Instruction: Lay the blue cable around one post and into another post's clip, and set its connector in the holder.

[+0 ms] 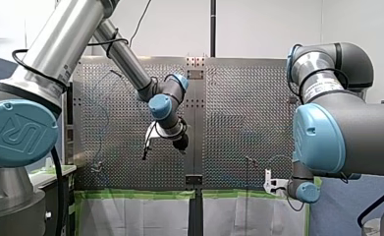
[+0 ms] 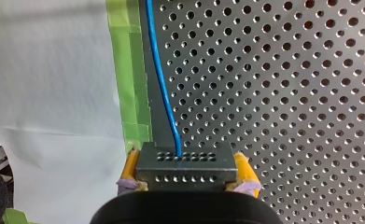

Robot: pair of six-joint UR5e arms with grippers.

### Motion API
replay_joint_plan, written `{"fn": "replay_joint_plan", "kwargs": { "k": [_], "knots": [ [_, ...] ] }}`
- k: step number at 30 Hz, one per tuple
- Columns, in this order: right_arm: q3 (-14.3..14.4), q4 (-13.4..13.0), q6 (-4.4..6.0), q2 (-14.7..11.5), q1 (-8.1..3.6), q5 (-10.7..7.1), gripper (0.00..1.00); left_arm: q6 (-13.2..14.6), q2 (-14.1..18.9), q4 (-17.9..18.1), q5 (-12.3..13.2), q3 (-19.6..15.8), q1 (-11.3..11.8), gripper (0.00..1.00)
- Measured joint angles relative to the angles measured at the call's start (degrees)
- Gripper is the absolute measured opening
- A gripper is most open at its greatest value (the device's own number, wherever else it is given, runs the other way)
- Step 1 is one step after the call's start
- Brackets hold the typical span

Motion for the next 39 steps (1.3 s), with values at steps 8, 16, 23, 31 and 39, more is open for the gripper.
{"fn": "replay_joint_plan", "kwargs": {
  "k": [8,16,23,31,39],
  "knots": [
    [-0.01,0.00,0.00,0.00,0.01,0.16,0.00,2.60,-3.80,3.79,-3.42,0.05,-3.80,1.00],
    [-0.03,0.08,0.00,-0.02,-0.01,0.51,0.00,2.89,-7.41,7.39,-4.69,0.05,-7.41,1.00],
    [-0.05,0.01,0.00,-0.03,-0.07,0.69,0.00,2.45,-10.75,10.75,-2.87,0.05,-9.44,1.00],
    [-0.06,-0.08,-0.03,-0.03,0.06,0.70,0.00,1.34,-12.19,14.81,0.66,1.36,-6.17,1.00],
    [-0.05,0.01,-0.47,-0.02,0.13,0.74,0.00,1.34,-13.06,19.00,1.56,4.23,-3.90,1.00]
  ]
}}
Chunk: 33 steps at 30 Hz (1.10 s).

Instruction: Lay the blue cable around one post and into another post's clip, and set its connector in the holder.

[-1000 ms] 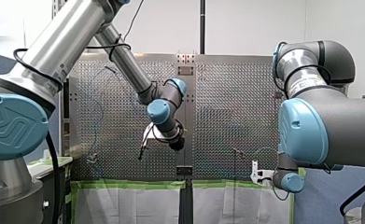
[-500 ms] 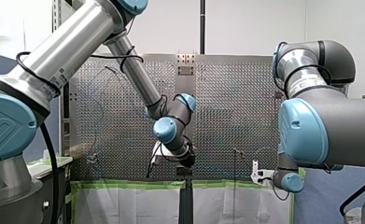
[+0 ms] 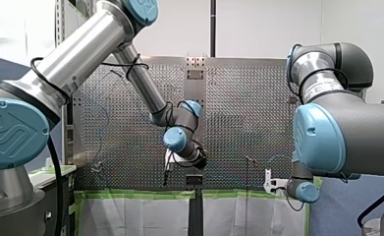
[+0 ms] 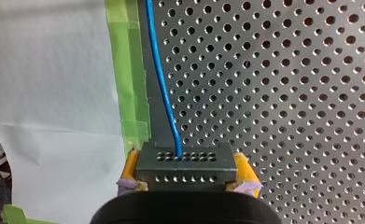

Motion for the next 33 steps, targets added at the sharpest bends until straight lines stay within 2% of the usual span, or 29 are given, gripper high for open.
{"fn": "replay_joint_plan", "kwargs": {
  "k": [3,9,13,19,23,26,29,33],
  "knots": [
    [0.00,0.32,-0.79,-0.03,0.02,0.47,0.00,0.16,-1.19,1.40,0.31,1.07,0.59,1.00],
    [0.02,0.95,-1.69,-0.02,-0.05,1.22,0.00,2.04,-3.97,4.29,0.88,3.10,1.12,1.00],
    [0.04,1.75,-2.98,-0.01,-0.33,1.50,0.00,2.46,-6.05,6.37,1.14,4.06,1.25,1.00],
    [0.05,1.74,-4.22,-0.10,-1.04,-0.27,0.00,2.84,-8.73,9.04,0.18,6.01,2.08,1.00],
    [0.10,2.03,-5.56,-0.76,-1.66,-1.66,0.00,3.35,-10.51,10.92,-0.12,7.03,3.04,1.00],
    [0.78,2.77,-6.58,-1.99,-2.16,-2.05,0.00,3.82,-11.13,12.22,-0.20,7.95,3.36,1.00],
    [1.94,2.48,-6.78,-3.37,-3.02,-2.56,0.00,4.12,-11.33,13.48,-0.26,8.89,3.52,1.00],
    [3.69,1.02,-5.70,-5.19,-4.65,-3.98,0.00,4.23,-11.37,15.07,-0.37,9.72,3.61,1.00]
  ]
}}
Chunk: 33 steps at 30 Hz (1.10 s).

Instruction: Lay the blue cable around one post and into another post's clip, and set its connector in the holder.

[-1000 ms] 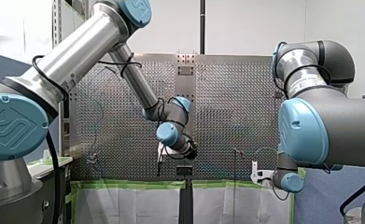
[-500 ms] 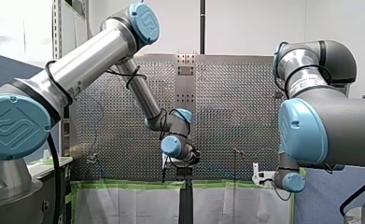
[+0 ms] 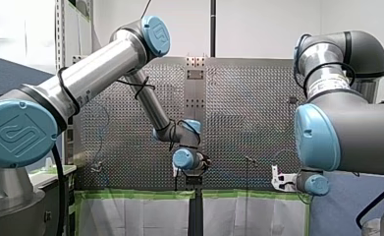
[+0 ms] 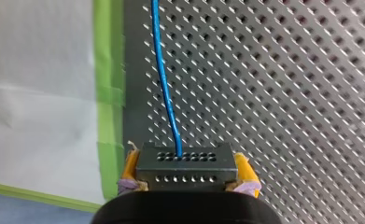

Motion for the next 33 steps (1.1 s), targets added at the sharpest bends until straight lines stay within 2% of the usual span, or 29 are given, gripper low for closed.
{"fn": "replay_joint_plan", "kwargs": {
  "k": [5,9,13,17,24,33],
  "knots": [
    [2.37,-2.31,2.23,-2.39,-2.35,-2.02,0.00,-0.10,0.00,2.32,-0.39,0.24,0.18,1.00],
    [4.32,-4.24,4.16,-4.33,-3.99,-2.35,0.00,-0.10,-0.02,4.31,-0.53,0.25,0.31,1.00],
    [5.33,-5.95,6.19,-6.36,-4.46,-2.60,0.00,0.00,-0.01,6.70,-0.47,0.26,0.34,1.00],
    [5.35,-5.80,7.96,-8.28,-4.18,-2.86,0.00,0.15,0.02,8.90,0.18,0.27,0.17,1.00],
    [5.41,-5.36,8.42,-8.98,-2.75,-3.51,0.00,2.56,-0.01,12.79,0.55,-0.01,-0.77,1.00],
    [5.60,-5.26,8.37,-8.70,-1.42,-3.04,0.00,3.96,0.03,17.46,0.27,-4.08,-1.05,1.00]
  ]
}}
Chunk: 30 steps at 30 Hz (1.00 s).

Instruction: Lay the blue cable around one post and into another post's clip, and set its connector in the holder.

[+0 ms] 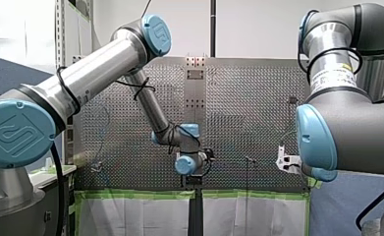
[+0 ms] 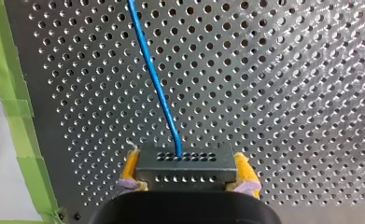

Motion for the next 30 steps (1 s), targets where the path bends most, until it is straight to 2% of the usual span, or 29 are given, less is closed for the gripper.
{"fn": "replay_joint_plan", "kwargs": {
  "k": [5,13,22,30],
  "knots": [
    [0.02,0.08,0.01,0.21,0.43,0.68,0.00,1.84,-0.03,-0.84,-0.37,-2.16,-0.29,1.00],
    [0.01,-0.03,0.07,0.47,0.75,0.99,0.00,2.75,-1.18,-3.45,-1.24,-2.40,-0.95,1.00],
    [0.02,-0.32,0.25,0.62,1.03,1.00,0.00,1.91,-4.96,-5.69,-2.85,0.99,-1.19,1.00],
    [0.01,-0.34,0.20,0.69,1.15,1.01,0.00,0.40,-7.09,-4.97,-4.12,4.68,-1.16,1.00]
  ]
}}
